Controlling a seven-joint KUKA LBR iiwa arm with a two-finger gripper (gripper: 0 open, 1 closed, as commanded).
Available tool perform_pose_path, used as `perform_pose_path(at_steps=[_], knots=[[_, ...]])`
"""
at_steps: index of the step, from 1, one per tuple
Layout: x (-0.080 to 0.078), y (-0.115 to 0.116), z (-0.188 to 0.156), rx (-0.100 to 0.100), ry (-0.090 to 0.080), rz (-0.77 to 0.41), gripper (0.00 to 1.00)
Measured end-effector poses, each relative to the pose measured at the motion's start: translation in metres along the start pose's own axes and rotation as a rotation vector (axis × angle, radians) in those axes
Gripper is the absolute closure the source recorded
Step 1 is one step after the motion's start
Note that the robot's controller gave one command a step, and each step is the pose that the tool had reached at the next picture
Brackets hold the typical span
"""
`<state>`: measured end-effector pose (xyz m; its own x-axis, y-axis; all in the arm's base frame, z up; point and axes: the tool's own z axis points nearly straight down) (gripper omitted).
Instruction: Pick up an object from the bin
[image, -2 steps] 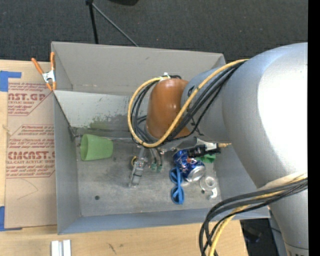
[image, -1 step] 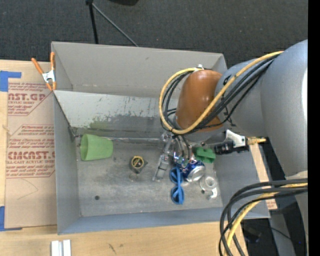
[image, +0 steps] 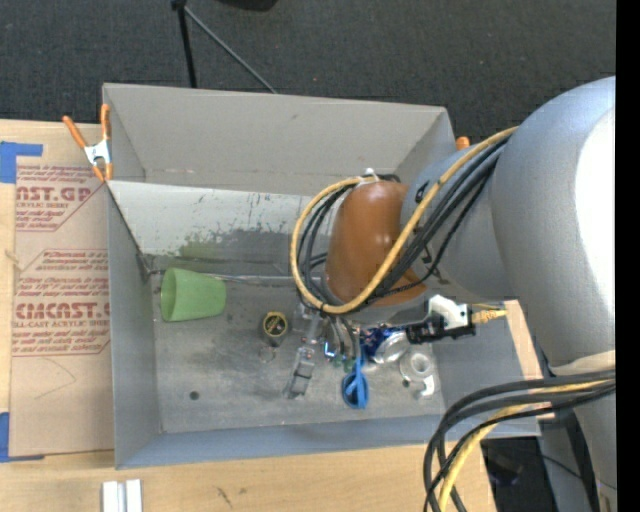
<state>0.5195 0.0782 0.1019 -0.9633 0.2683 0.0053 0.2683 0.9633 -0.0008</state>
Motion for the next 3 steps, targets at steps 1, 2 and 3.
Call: perform_pose_path(at_steps=[1,2,3], knots=[[-0.014,0.011,0.02,-0.002,-0.007,0.037,0.0],[-0.032,0.026,0.032,-0.002,-0.006,0.128,0.0],[0.022,-0.001,-0.008,0.0,-0.004,-0.033,0.0]])
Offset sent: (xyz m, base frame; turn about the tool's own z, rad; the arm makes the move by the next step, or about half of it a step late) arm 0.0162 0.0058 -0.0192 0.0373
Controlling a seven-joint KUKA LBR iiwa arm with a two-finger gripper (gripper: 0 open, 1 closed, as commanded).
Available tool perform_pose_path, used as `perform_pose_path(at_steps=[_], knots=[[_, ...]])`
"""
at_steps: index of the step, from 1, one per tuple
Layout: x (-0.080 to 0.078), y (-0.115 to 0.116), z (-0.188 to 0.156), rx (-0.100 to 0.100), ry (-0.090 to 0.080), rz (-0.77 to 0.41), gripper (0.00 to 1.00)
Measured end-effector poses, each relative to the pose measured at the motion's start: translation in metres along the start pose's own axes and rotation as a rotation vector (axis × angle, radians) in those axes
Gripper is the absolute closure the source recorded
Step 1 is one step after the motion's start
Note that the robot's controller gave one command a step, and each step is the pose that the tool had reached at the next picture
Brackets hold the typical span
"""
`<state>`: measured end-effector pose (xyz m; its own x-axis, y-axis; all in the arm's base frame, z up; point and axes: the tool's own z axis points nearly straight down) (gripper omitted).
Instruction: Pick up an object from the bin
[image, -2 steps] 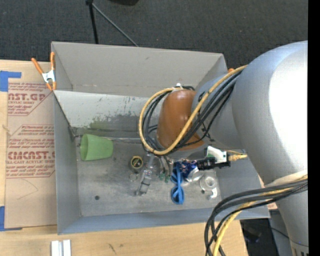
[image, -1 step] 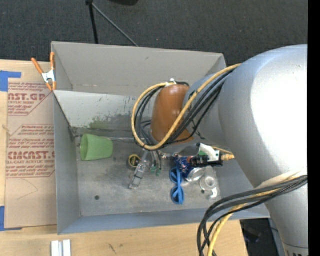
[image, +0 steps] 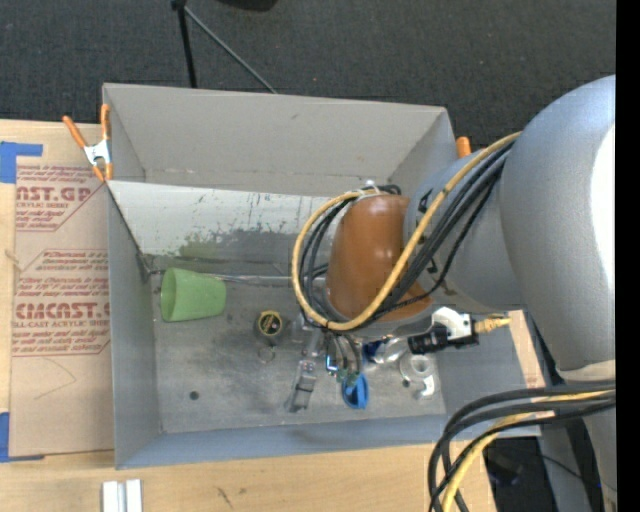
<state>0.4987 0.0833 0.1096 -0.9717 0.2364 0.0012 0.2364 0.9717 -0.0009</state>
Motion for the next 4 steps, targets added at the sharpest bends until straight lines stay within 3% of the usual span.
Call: perform_pose_path(at_steps=[1,2,3,4], knots=[[-0.056,-0.016,-0.048,-0.003,-0.011,0.051,0.0],[-0.076,0.03,0.038,-0.002,0.002,0.061,0.0],[-0.077,0.028,0.032,-0.002,-0.002,0.063,1.0],[-0.032,0.036,-0.089,-0.005,-0.007,0.076,1.0]])
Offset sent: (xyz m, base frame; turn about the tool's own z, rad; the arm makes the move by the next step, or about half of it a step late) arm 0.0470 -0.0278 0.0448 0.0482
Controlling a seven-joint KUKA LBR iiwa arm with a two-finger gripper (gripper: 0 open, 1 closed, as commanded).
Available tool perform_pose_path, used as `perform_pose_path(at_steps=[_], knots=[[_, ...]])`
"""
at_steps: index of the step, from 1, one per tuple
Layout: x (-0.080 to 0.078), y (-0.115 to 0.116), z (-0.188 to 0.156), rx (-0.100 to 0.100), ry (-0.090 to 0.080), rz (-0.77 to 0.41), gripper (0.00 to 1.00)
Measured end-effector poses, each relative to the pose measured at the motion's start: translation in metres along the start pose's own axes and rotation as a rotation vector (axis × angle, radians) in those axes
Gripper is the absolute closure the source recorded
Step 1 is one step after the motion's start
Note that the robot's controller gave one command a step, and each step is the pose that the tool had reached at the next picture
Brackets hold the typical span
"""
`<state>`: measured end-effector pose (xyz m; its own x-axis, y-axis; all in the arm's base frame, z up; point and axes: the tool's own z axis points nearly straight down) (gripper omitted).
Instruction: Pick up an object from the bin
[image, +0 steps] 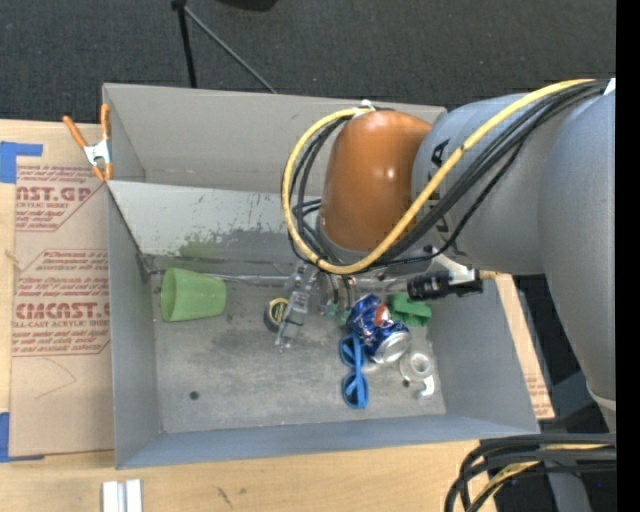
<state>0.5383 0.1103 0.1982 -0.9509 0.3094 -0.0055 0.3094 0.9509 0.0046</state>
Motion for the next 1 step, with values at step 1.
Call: perform_pose_path(at_steps=[1], knots=[[-0.0288,0.0034,-0.1013,0.0,-0.004,0.071,1.0]])
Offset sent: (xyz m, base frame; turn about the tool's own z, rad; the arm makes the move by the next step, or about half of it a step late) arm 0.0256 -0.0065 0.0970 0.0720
